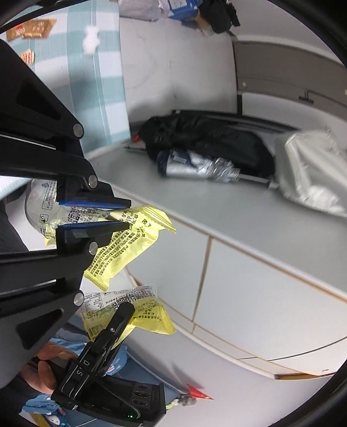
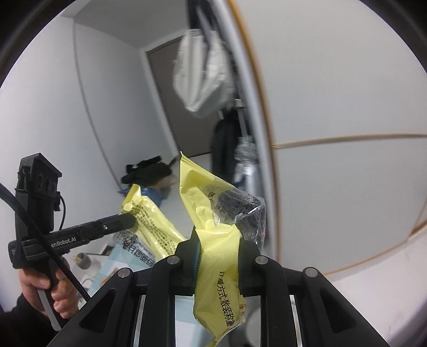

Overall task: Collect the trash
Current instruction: 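Carry both yellow packets to the grey bin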

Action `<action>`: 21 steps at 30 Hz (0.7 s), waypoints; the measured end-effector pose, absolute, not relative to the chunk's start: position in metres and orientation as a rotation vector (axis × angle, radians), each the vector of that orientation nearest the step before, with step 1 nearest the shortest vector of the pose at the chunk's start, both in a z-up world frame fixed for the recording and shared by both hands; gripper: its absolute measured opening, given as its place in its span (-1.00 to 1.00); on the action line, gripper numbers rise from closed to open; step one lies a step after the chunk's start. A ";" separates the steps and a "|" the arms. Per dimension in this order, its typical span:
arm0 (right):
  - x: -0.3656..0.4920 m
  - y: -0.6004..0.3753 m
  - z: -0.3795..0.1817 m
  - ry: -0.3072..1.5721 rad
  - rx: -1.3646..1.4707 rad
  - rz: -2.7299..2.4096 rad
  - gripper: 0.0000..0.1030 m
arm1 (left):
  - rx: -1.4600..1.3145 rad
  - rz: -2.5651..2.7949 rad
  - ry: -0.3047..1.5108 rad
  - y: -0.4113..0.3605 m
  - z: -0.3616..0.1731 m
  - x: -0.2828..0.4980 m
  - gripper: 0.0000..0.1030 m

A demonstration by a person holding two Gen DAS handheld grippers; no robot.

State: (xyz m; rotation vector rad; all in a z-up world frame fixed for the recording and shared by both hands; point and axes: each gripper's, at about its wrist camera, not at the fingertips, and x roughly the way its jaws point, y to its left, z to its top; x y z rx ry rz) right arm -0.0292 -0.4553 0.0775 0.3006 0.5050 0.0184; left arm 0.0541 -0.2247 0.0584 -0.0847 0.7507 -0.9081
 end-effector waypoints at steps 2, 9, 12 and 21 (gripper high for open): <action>-0.033 -0.475 0.066 0.517 0.330 -0.010 -0.62 | -0.062 -0.915 0.766 -0.239 0.050 0.054 -0.91; -0.032 -0.527 0.009 0.622 0.438 -0.081 -0.62 | -0.018 -0.948 0.897 -0.289 0.002 0.068 -0.91; -0.028 -0.541 -0.022 0.686 0.485 -0.099 -0.62 | 0.030 -0.946 0.953 -0.308 -0.025 0.073 -0.91; -0.012 -0.563 -0.110 0.837 0.614 -0.116 -0.62 | 0.218 -0.910 1.079 -0.349 -0.092 0.074 -0.91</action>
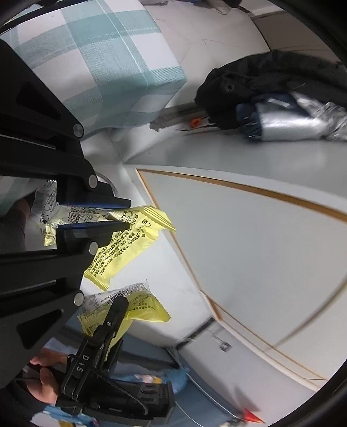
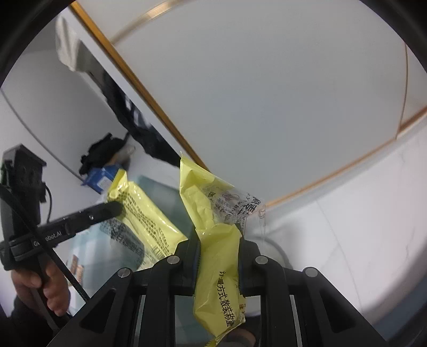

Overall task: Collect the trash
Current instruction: 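Carry both yellow packets to the grey bin, then open both grippers over the grey bin to drop the yellow packets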

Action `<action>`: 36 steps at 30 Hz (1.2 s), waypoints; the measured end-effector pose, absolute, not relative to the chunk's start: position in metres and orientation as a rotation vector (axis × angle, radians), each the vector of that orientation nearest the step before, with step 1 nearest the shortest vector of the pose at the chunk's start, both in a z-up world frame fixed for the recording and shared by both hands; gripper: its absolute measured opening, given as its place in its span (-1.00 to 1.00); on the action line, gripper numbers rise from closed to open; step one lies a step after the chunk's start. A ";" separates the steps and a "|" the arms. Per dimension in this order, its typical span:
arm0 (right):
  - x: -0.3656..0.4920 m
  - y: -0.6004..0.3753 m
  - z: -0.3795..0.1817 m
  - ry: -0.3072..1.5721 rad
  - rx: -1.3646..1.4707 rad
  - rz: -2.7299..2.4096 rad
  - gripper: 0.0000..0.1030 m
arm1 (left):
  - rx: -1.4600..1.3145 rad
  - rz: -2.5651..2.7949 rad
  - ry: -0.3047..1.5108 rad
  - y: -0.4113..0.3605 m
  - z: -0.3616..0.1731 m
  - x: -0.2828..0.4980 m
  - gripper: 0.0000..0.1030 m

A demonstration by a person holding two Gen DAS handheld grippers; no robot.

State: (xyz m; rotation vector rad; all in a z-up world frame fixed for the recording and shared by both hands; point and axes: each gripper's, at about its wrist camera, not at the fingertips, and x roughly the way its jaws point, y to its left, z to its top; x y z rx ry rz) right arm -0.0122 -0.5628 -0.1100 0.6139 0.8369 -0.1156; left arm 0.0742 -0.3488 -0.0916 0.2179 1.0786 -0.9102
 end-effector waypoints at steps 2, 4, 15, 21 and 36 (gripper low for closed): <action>-0.006 -0.566 -0.130 0.864 0.647 -0.120 -0.62 | 0.248 -0.904 1.113 -0.354 -0.104 0.074 -0.91; -0.005 -0.569 -0.147 0.890 0.686 -0.124 -0.62 | 0.279 -0.896 1.141 -0.360 -0.116 0.073 -0.91; 0.006 -0.581 -0.237 1.019 0.911 -0.116 -0.61 | 0.523 -0.824 1.249 -0.404 -0.172 0.062 -0.90; 0.012 -0.587 -0.273 1.055 1.006 -0.165 -0.56 | 0.563 -0.793 1.385 -0.413 -0.200 0.069 -0.90; 0.020 -0.587 -0.316 1.106 1.092 -0.118 -0.32 | 0.527 -0.702 1.567 -0.420 -0.237 0.088 -0.62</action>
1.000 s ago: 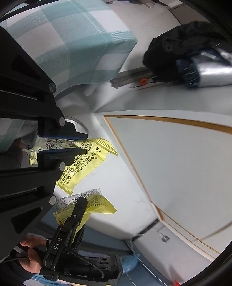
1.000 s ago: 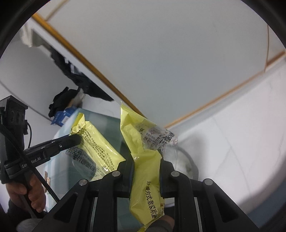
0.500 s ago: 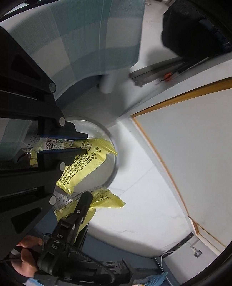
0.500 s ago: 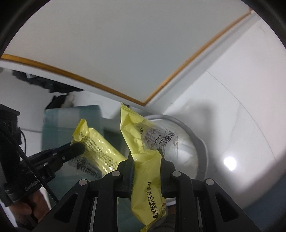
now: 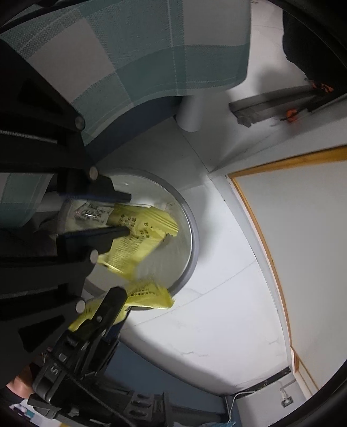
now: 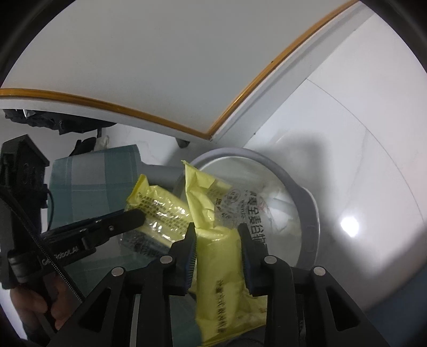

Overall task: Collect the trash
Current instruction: 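Open both grippers over the grey bin to drop the yellow packets, then move both grippers back over the table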

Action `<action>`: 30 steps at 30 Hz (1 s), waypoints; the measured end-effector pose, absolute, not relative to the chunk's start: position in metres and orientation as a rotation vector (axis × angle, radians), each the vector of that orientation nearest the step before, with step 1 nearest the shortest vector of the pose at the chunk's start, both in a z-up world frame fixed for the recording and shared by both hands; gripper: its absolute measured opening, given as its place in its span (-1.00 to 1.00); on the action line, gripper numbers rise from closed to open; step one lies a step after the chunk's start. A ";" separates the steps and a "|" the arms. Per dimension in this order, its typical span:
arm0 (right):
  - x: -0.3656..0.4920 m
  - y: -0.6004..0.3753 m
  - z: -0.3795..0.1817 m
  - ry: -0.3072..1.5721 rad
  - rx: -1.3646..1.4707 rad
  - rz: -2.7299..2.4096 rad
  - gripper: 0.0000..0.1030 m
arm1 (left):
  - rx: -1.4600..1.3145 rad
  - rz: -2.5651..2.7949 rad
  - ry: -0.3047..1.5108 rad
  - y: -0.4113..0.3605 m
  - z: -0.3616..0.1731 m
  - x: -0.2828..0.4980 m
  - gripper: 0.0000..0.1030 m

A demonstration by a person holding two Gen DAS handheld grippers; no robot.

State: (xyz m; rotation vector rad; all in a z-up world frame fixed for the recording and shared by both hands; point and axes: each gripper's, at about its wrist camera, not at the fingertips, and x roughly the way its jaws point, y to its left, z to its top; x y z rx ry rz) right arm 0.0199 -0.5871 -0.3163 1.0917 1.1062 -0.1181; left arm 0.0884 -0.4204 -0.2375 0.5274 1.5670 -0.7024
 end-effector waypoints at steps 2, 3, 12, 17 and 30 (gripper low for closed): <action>0.019 -0.588 -0.315 1.100 1.091 -0.120 -0.12 | 0.499 -0.702 1.577 -0.419 -0.238 0.091 -0.44; 0.018 -0.589 -0.316 1.099 1.093 -0.120 -0.05 | 0.480 -0.704 1.578 -0.418 -0.238 0.092 -0.30; 0.014 -0.588 -0.314 1.105 1.106 -0.117 0.09 | 0.473 -0.733 1.538 -0.418 -0.226 0.091 0.01; 0.009 -0.590 -0.298 1.094 1.086 -0.119 0.21 | 0.436 -0.781 1.450 -0.414 -0.199 0.090 0.16; 0.005 -0.575 -0.173 0.893 0.778 -0.165 0.33 | 0.188 -0.672 1.044 -0.343 -0.080 0.097 0.45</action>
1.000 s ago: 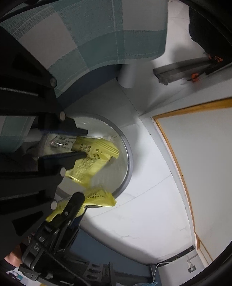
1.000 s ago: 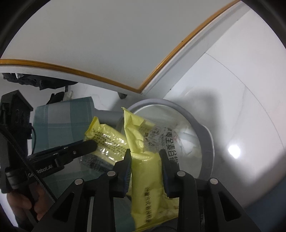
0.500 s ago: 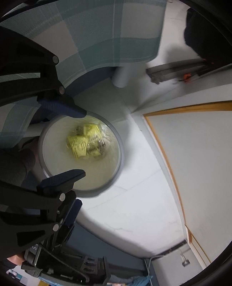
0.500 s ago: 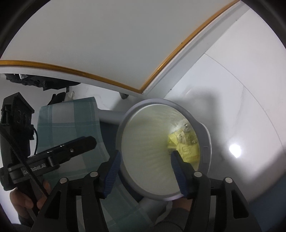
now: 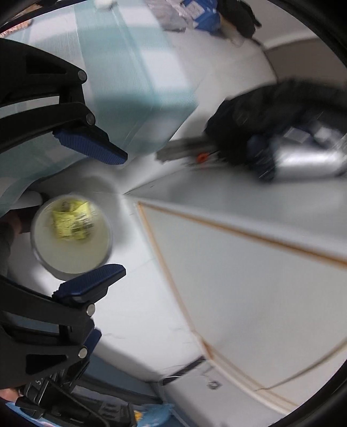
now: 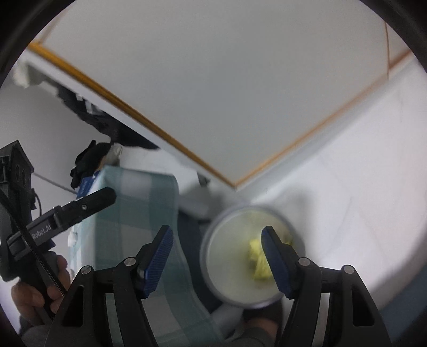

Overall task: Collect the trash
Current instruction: 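Move both grippers back over the table, then lower the open right gripper onto the red-checked sauce packet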

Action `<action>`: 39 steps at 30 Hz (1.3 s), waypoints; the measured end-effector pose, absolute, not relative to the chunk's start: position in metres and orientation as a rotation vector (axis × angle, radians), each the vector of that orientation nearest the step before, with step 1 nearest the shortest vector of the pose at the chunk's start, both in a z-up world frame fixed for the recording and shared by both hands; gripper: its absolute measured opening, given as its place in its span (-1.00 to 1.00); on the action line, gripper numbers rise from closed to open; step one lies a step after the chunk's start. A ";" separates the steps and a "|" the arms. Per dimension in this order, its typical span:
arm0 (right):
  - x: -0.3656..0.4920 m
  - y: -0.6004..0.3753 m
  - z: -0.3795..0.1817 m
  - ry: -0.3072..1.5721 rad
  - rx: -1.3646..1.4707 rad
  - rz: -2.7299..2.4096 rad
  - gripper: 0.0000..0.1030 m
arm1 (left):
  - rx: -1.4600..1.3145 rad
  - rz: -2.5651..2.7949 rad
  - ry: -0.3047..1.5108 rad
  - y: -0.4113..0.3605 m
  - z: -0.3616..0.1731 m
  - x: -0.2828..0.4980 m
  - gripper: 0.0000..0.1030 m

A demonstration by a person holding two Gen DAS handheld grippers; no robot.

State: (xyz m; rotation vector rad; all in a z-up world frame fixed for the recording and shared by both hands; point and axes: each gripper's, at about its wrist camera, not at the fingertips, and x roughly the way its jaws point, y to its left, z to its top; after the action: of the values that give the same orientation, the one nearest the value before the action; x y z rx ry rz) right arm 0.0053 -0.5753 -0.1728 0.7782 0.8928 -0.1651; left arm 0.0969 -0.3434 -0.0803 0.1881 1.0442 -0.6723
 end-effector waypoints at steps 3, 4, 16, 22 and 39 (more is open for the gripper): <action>0.005 -0.565 -0.132 0.831 0.668 -0.178 0.37 | 0.153 -0.634 0.956 -0.320 -0.051 0.098 0.62; 0.005 -0.562 -0.120 0.809 0.640 -0.178 0.39 | 0.138 -0.621 0.931 -0.311 -0.044 0.097 0.64; 0.011 -0.480 0.031 0.518 0.384 -0.106 0.72 | 0.014 -0.459 0.678 -0.191 0.035 0.078 0.68; 0.017 -0.423 0.065 0.456 0.292 -0.039 0.74 | -0.047 -0.393 0.619 -0.131 0.052 0.076 0.68; 0.060 -0.261 0.053 0.510 0.214 0.178 0.98 | -0.156 -0.174 0.608 0.002 0.022 0.089 0.94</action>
State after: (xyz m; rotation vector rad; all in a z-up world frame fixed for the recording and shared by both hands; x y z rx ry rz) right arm 0.0596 -0.2611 0.0528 0.2137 0.5101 0.1781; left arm 0.0887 0.0022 0.0222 -0.1564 0.6076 -0.1743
